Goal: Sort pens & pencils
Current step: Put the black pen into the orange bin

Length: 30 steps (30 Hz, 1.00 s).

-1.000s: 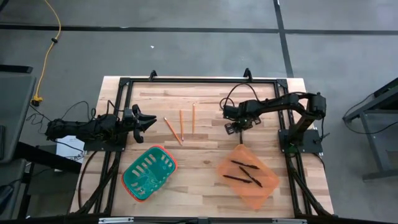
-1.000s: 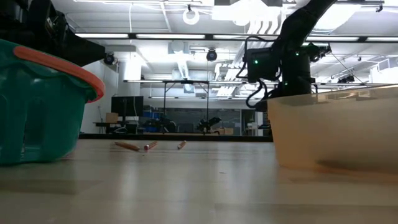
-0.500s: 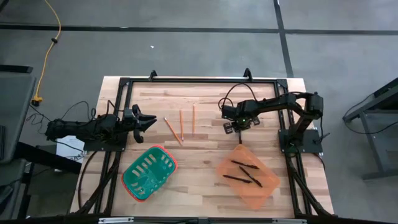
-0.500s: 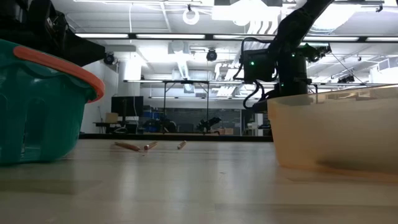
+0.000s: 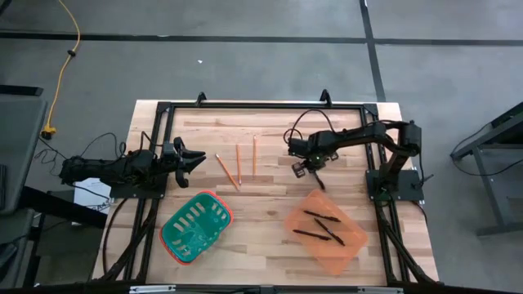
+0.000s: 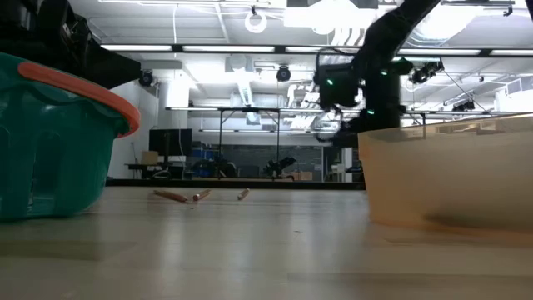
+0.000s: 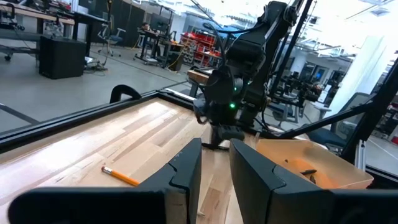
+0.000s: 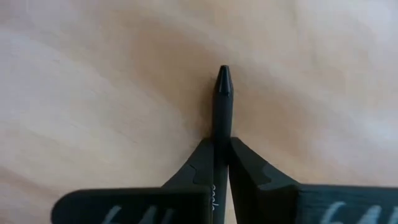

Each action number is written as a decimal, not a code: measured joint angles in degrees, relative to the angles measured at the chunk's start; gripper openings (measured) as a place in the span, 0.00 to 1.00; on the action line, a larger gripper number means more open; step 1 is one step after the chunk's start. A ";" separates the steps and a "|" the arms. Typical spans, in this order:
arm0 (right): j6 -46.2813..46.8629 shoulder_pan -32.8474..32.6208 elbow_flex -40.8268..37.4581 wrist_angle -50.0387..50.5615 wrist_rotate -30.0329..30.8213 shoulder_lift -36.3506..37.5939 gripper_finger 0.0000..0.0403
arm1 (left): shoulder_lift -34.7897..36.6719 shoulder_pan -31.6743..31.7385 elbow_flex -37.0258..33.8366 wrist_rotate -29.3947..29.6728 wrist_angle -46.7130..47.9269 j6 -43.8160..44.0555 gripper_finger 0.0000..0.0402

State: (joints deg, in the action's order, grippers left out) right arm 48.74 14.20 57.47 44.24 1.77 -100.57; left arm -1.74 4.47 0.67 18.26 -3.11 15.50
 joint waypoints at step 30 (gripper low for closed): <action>-11.44 -6.20 40.31 27.86 0.26 0.41 0.02 | 0.00 0.02 -0.01 0.00 0.00 -0.01 0.18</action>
State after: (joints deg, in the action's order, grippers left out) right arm 37.30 8.00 97.79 72.11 2.04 -100.16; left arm -1.74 4.49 0.67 18.26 -3.12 15.49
